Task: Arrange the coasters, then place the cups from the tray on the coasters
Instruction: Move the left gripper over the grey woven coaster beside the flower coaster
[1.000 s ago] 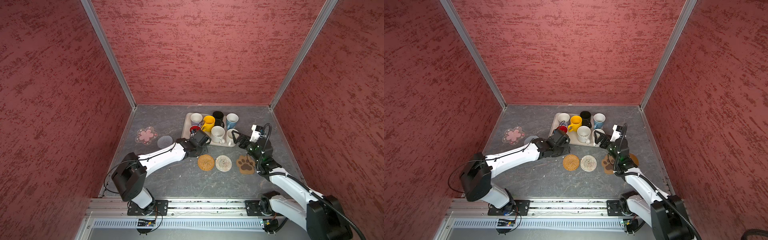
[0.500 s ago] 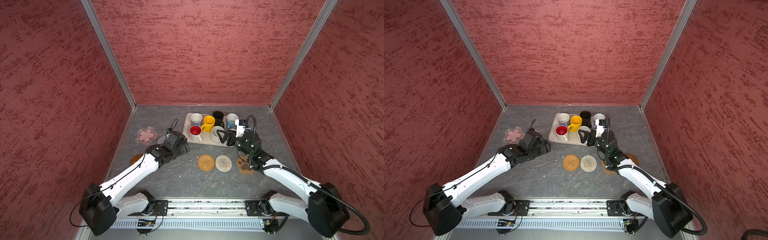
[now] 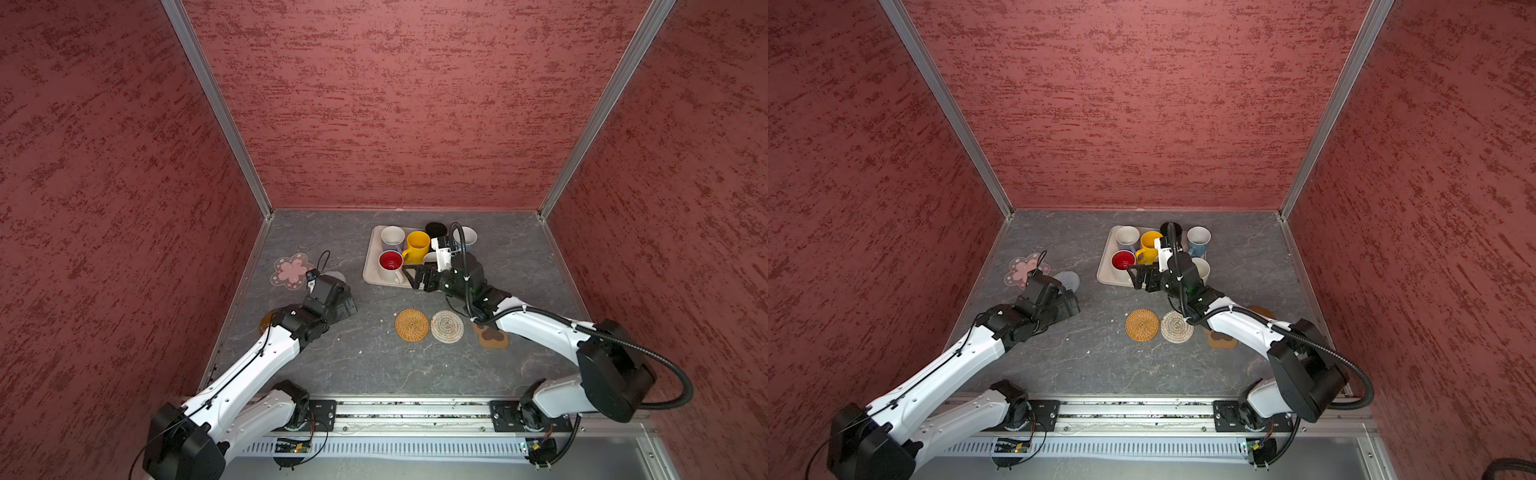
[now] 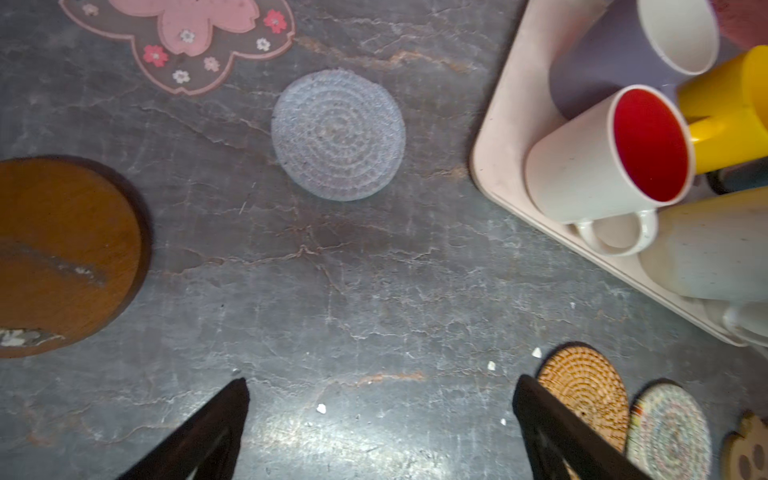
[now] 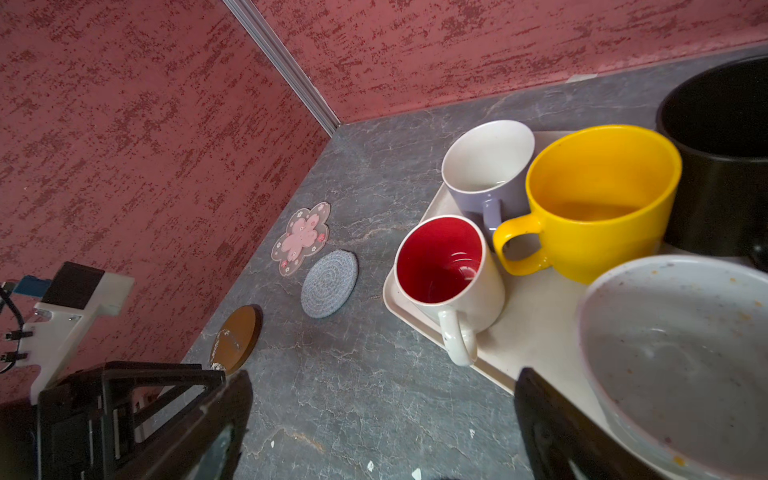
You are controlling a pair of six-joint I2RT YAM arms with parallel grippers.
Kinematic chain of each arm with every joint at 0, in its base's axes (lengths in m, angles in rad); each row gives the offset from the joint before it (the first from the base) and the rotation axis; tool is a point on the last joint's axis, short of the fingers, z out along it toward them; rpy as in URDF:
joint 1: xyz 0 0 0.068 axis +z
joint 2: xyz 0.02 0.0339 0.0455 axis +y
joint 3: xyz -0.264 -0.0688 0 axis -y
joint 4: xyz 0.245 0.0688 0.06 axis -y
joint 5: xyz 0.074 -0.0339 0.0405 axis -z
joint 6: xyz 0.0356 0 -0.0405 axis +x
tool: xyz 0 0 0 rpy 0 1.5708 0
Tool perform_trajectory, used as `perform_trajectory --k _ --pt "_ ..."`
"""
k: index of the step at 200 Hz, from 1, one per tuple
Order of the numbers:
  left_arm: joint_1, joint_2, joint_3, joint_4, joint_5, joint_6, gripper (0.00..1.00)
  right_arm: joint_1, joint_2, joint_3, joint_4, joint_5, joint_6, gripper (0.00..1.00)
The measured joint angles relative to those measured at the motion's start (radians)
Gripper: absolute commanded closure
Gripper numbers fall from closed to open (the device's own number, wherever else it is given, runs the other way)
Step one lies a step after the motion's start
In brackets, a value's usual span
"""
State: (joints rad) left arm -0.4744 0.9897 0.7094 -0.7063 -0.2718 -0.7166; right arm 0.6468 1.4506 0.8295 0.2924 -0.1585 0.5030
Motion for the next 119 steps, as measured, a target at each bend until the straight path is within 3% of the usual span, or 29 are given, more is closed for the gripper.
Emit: perform_trajectory --k 33,69,119 --pt "0.062 0.069 -0.027 0.026 -0.001 0.008 0.00 0.000 0.045 0.050 -0.003 -0.017 -0.003 0.01" --pt "0.135 0.156 -0.029 0.086 0.026 0.037 0.09 0.000 0.057 0.053 -0.003 -0.032 -0.005 0.01" --pt "0.226 0.283 0.033 0.143 0.092 0.078 0.09 0.000 0.093 0.047 0.002 -0.042 -0.007 0.01"
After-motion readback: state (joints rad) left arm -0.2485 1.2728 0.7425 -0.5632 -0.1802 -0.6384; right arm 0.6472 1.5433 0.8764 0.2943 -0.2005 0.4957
